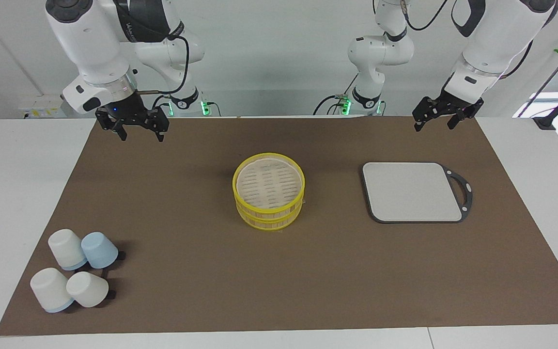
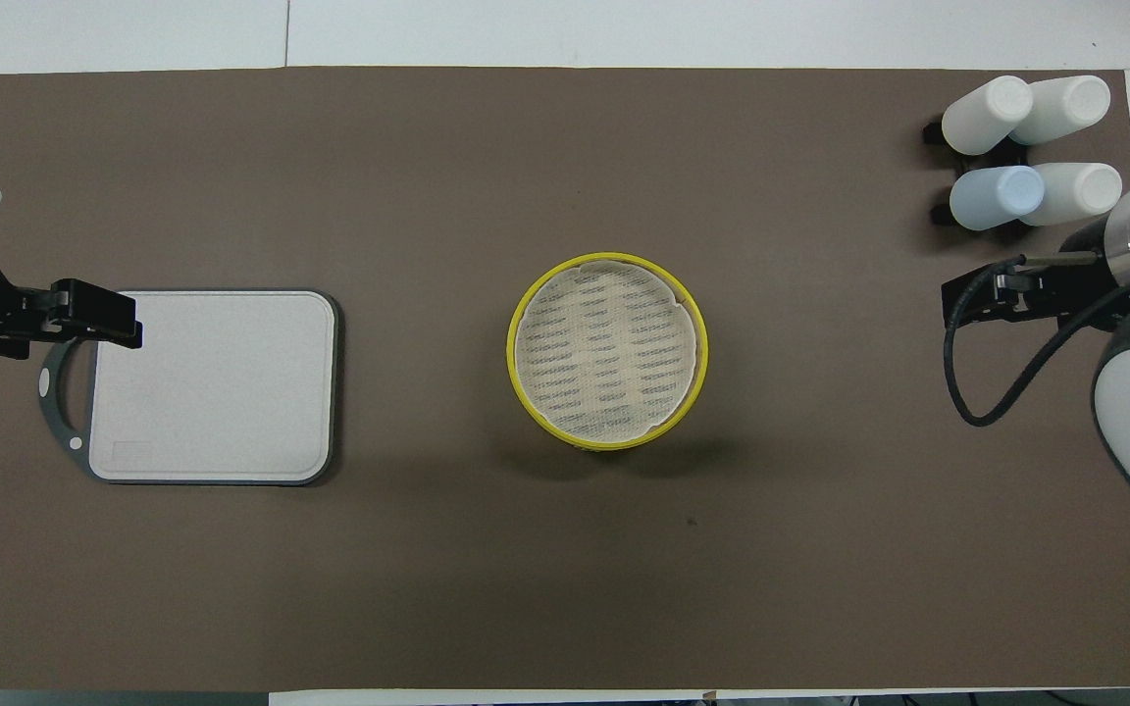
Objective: Place bun in steamer
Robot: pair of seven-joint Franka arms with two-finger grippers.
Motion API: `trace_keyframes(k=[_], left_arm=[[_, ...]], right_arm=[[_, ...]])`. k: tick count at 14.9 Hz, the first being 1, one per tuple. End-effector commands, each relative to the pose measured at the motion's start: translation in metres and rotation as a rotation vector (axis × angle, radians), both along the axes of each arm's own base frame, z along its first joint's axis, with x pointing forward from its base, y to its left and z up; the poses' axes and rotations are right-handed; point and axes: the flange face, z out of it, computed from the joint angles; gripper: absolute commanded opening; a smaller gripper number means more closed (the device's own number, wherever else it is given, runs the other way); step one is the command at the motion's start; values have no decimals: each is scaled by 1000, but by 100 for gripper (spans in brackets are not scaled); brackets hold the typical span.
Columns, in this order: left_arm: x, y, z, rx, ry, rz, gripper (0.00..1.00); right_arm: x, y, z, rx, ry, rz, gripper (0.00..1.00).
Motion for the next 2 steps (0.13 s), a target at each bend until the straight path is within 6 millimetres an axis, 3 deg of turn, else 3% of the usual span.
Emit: trace_keyframes(k=[1,2], left_arm=[[1,1,3,-17,-12,-8,100],[1,1,3,-17,-12,-8,100]], right_arm=[[-3,-1,0,15,-17,13,100],[-3,-1,0,15,-18,13,100]])
